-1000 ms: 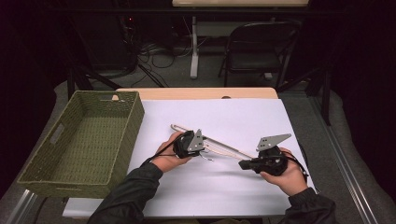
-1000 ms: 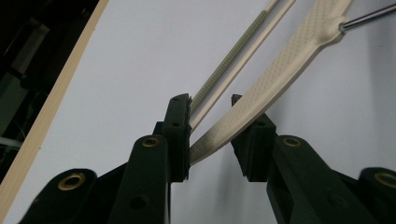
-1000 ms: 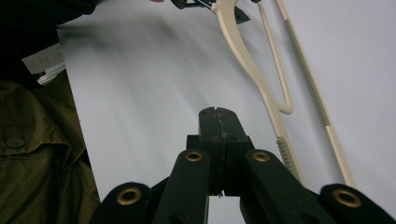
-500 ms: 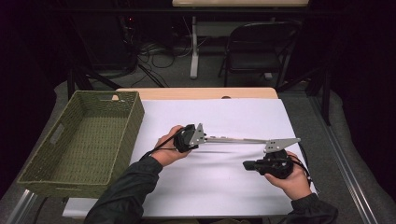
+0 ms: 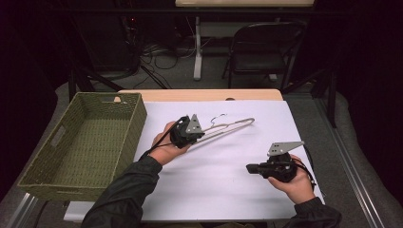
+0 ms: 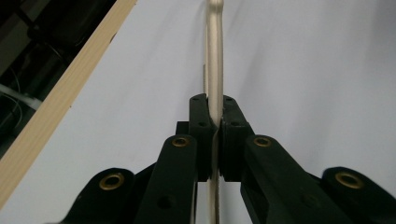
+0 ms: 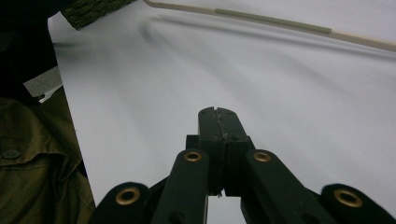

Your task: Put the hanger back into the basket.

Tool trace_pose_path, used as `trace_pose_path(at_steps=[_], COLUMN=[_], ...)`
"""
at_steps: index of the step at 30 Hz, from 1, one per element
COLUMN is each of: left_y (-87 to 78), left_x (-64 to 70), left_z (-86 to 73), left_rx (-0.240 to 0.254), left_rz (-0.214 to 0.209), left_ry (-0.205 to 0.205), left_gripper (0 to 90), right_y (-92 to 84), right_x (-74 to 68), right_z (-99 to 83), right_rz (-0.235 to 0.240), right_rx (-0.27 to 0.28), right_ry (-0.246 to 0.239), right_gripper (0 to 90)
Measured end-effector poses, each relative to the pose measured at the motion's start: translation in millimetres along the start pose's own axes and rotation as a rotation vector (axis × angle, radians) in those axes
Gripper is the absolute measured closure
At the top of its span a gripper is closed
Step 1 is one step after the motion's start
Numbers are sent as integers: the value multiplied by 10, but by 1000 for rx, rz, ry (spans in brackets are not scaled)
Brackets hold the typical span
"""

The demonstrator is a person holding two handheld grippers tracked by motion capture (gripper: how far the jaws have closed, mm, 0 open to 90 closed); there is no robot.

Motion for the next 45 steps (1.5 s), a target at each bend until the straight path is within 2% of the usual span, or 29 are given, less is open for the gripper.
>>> trace_pose_path(at_steps=[2,3,4,5,6,7,9,10,11,17,19,21,24,25,33,36,38,45], left_y=[-16,-24,-24,-46,-46,-70,-105,-105,-148,-304,-422,-457,-620,-620,-927,-969,-1009,-1198], left_x=[-10,-23,-23,-40,-40,-57,-58,-58,-60,-70,-79,-81,-89,-89,-65,-64,-71,-104], left_z=[2,3,3,7,7,22,37,37,55,103,121,127,134,134,115,104,89,28], left_rx=[1,10,10,14,14,31,43,43,53,78,81,82,76,76,62,53,48,53], left_rz=[-9,-12,-12,-13,-13,-12,-30,-30,-33,-23,-5,3,18,18,40,43,36,28], left_ry=[-21,-47,-47,-74,-74,-113,-149,-149,-176,-246,-275,-284,-302,-302,-286,-285,-298,-343], left_gripper=[865,865,865,865,865,865,865,865,865,865,865,865,865,865,865,865,865,865], right_y=[1,6,6,16,16,27,37,37,47,45,39,44,62,68,77,68,79,80], right_x=[2,5,5,10,10,17,24,24,34,56,55,55,46,42,49,59,58,68], right_z=[-4,-13,-13,-24,-24,-39,-56,-56,-71,-88,-97,-103,-129,-132,-137,-146,-140,-162], right_rz=[-1,-1,-1,1,1,1,-1,-1,1,2,1,-1,-2,0,-5,-13,-11,-28], right_rx=[1,5,5,8,8,10,12,12,17,29,34,34,29,29,26,11,25,18], right_ry=[2,5,5,7,7,11,17,17,18,25,25,25,29,28,32,32,34,43], right_gripper=[900,900,900,900,900,900,900,900,900,898,892,891,887,888,872,851,842,770])
Point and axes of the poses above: each handheld gripper's, and its own axes: y roughly forward along the jaws, z roughly out of its top, x roughly to its right, the point moved 7 cm from there along y, roughly forward along the jaws, and after that the axes turned 2 degrees about y, right-handed, at the moved point
